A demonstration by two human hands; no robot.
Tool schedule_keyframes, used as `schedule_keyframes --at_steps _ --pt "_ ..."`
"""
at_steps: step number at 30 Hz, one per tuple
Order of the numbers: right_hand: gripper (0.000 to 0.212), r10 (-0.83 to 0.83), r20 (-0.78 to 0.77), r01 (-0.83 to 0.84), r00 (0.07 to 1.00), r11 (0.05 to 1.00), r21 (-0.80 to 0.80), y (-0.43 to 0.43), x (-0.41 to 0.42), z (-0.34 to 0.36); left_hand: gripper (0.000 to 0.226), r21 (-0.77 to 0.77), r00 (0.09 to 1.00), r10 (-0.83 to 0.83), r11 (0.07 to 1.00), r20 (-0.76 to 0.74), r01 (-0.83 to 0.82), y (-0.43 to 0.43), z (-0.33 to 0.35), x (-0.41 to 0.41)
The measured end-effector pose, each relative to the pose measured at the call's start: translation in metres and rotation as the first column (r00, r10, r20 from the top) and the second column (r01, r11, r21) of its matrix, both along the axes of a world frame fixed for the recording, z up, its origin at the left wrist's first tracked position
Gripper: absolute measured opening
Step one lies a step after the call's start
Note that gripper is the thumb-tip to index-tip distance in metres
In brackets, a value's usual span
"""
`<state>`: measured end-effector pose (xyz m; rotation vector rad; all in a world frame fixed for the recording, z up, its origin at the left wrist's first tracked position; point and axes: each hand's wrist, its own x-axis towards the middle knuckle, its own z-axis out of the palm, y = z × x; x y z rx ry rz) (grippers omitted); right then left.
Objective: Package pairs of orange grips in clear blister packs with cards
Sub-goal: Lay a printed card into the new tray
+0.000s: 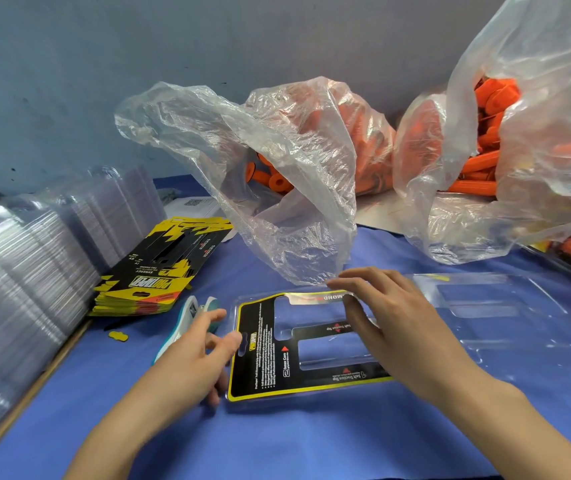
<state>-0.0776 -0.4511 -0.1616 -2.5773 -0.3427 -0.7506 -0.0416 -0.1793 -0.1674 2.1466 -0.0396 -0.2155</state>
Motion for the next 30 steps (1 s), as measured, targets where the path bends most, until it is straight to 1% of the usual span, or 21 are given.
schedule_keyframes --at_steps 2,3,4,5,6,7,8,9,11,13,15,17,20,23,28,30 --pt "0.024 0.012 0.077 -0.012 0.997 1.000 -0.003 -0.001 -0.008 -0.001 0.035 -0.022 0.996 -0.054 0.998 -0.075 0.053 0.003 0.004 -0.003" --pt "0.024 0.026 0.122 -0.023 0.992 0.999 -0.021 -0.001 -0.014 -0.002 0.034 -0.035 0.995 -0.062 0.998 -0.075 0.059 0.003 0.006 -0.004" --pt "0.023 0.050 0.161 -0.042 0.986 0.998 -0.055 -0.002 -0.021 -0.005 0.031 -0.031 0.998 -0.058 0.998 -0.030 0.057 0.004 0.006 -0.005" --pt "0.022 0.085 0.191 -0.066 0.978 0.992 -0.103 -0.002 -0.027 -0.007 0.025 0.020 0.995 -0.055 0.998 0.077 0.054 0.006 0.006 -0.006" --pt "0.021 0.124 0.211 -0.091 0.970 0.983 -0.157 -0.004 -0.034 -0.011 0.018 0.112 0.968 -0.078 0.992 0.239 0.052 0.008 0.007 -0.008" --pt "0.022 0.158 0.218 -0.113 0.963 0.972 -0.208 -0.007 -0.039 -0.014 0.009 0.198 0.913 -0.131 0.979 0.385 0.057 0.008 0.010 -0.012" --pt "0.024 0.183 0.216 -0.126 0.959 0.959 -0.252 -0.011 -0.042 -0.017 0.002 0.250 0.856 -0.198 0.965 0.478 0.084 0.009 0.014 -0.016" --pt "0.026 0.199 0.209 -0.133 0.957 0.947 -0.291 -0.015 -0.045 -0.019 0.010 0.290 0.812 -0.265 0.949 0.520 0.124 0.009 0.017 -0.020" --pt "0.028 0.209 0.196 -0.130 0.958 0.927 -0.353 -0.023 -0.047 -0.023 0.022 0.368 0.757 -0.369 0.912 0.540 0.182 0.011 0.018 -0.029" --pt "0.027 0.205 0.195 -0.114 0.959 0.912 -0.394 -0.030 -0.048 -0.026 0.024 0.477 0.675 -0.463 0.859 0.574 0.184 0.015 0.013 -0.034" --pt "0.025 0.192 0.212 -0.094 0.958 0.912 -0.400 -0.035 -0.049 -0.028 0.031 0.557 0.604 -0.532 0.813 0.593 0.169 0.018 0.005 -0.037" --pt "0.022 0.183 0.219 -0.089 0.958 0.920 -0.382 -0.040 -0.050 -0.028 0.037 0.606 0.545 -0.576 0.782 0.609 0.150 0.019 -0.005 -0.038" --pt "0.020 0.182 0.203 -0.096 0.962 0.923 -0.374 -0.045 -0.050 -0.027 0.036 0.621 0.482 -0.595 0.774 0.644 0.125 0.019 -0.017 -0.039" --pt "0.018 0.176 0.188 -0.089 0.966 0.914 -0.396 -0.048 -0.049 -0.027 0.034 0.625 0.464 -0.597 0.772 0.654 0.111 0.018 -0.021 -0.041" --pt "0.013 0.172 0.197 -0.083 0.965 0.916 -0.393 -0.048 -0.047 -0.028 0.034 0.629 0.513 -0.592 0.768 0.622 0.123 0.017 -0.018 -0.039" --pt "0.013 0.176 0.194 -0.087 0.965 0.914 -0.395 -0.048 -0.046 -0.029 0.032 0.628 0.518 -0.590 0.768 0.619 0.123 0.015 -0.017 -0.037"
